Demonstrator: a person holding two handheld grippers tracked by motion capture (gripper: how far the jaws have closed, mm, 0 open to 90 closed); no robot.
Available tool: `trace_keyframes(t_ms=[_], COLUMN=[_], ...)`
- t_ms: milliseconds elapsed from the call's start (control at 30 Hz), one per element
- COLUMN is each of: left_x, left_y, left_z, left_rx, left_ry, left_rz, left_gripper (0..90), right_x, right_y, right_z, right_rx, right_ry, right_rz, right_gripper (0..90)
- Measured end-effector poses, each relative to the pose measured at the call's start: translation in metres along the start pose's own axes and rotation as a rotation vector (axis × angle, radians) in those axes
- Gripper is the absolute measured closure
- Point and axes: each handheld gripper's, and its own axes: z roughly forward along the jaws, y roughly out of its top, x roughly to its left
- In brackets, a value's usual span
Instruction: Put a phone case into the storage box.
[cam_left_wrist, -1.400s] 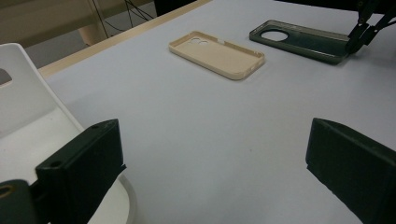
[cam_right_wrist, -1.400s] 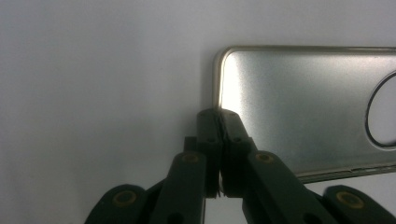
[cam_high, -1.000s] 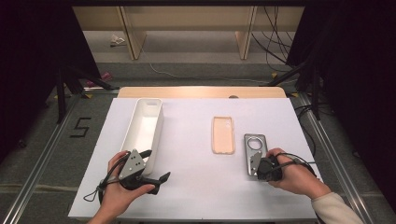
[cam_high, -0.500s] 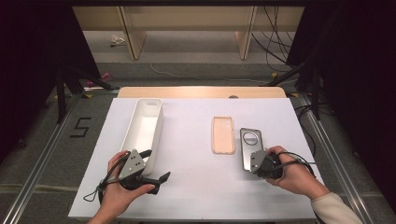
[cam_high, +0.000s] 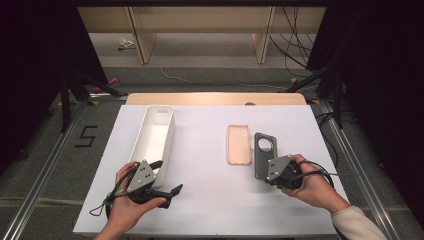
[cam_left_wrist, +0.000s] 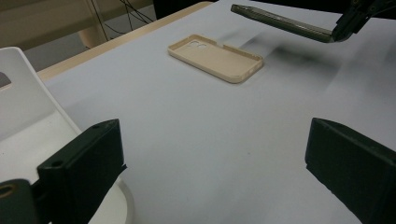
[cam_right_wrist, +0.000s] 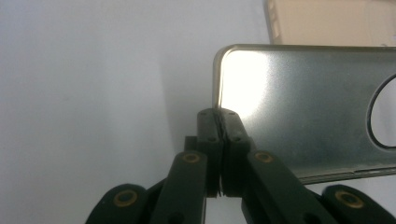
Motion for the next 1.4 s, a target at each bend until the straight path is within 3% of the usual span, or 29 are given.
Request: trace_keyframes(t_ms=[367,900,1100,1167,1300,1400], left_x=[0.0,-0.003,-0.006,-0.006,-0.007,-0.009], left_y=[0.0,0.003,0.016,0.028,0.042,0.062], left_z=[0.001,0.004,0.01,0.018,0.028,0.042], left_rx=[-0.012,0.005,0.004,0.016,0.046,0.059], left_ry=[-0.01,-0.01,-0.019,-0.023,-0.034,-0.052], left_rz=[-0.01,-0.025,-0.036,-0.065,-0.071,-0.056], left_gripper=[4.3,6.3,10.4,12.3,15.3,15.4], right_x=[0.001,0.003,0.005,0.006,0.008,0.01], right_y=[0.004,0.014,0.023,0.026,0.031,0.037], right_z=[0.003,0.008,0.011,0.012,0.013,0.015], right_rx=[-0.129,-0.261,-0.289,-0.295,-0.303,-0.309], right_ry=[0.007,0.024,0.023,0.022,0.023,0.027], right_rz=[0.044,0.047,0.047,0.037,0.023,0.007], right_gripper=[89.3,89.3,89.3,89.3,89.3,89.3])
